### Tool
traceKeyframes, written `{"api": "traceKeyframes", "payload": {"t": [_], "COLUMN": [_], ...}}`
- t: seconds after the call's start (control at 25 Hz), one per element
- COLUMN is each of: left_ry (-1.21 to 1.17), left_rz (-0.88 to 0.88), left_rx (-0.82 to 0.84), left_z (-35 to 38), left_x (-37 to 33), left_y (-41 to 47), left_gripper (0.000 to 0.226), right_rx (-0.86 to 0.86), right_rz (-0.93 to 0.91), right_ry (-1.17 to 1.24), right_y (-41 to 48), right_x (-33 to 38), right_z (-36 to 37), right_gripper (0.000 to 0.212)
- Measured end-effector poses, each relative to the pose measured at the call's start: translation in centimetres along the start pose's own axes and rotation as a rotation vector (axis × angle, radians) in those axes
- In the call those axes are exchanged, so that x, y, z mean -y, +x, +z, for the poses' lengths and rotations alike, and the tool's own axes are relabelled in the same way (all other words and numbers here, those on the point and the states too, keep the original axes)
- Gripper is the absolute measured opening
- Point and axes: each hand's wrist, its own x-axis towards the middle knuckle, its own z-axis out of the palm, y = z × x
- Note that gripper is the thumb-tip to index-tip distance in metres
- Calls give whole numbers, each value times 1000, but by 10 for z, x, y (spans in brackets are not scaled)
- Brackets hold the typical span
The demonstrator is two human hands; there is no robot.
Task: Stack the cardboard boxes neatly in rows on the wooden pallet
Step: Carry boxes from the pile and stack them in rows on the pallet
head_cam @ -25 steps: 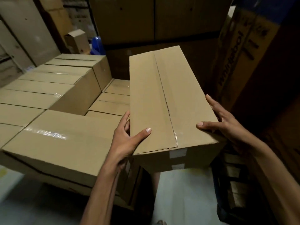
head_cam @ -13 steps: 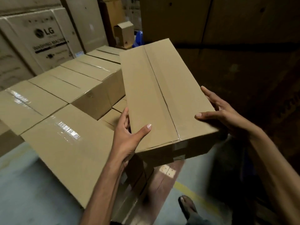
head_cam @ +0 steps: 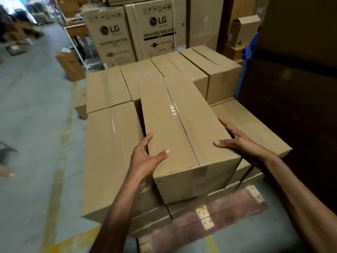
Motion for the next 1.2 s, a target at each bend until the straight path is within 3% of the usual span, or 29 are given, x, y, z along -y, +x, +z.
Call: {"api": "traceKeyframes", "payload": {"t": [0.28,0.48,0.68,0.84,1.04,1.2], "left_ry": [19,69,301,469,635,745], "left_rz": [-70,-83,-155,-159,-22,-4], "left_rx": [-84,-78,-64,9,-70,156], "left_z": [3,1,-6,1,4,-19], "left_x": [17,26,54,68,70,79], "left_y": [25,46,43,33,27,21], "left_gripper": [110,98,95,96,77,97], "right_rx": [144,188,276,206,89,58], "right_rz": [17,24,91,115,126,109], "right_ry": [13,26,-24,-70,-114,-126], "right_y": [60,86,95,97,101,97], "right_x": [-10,-22,-64,-82,-76,-79], "right_z": [-6,-10,-1,13,27,33], "right_gripper": [100,99,109,90,76,69]}}
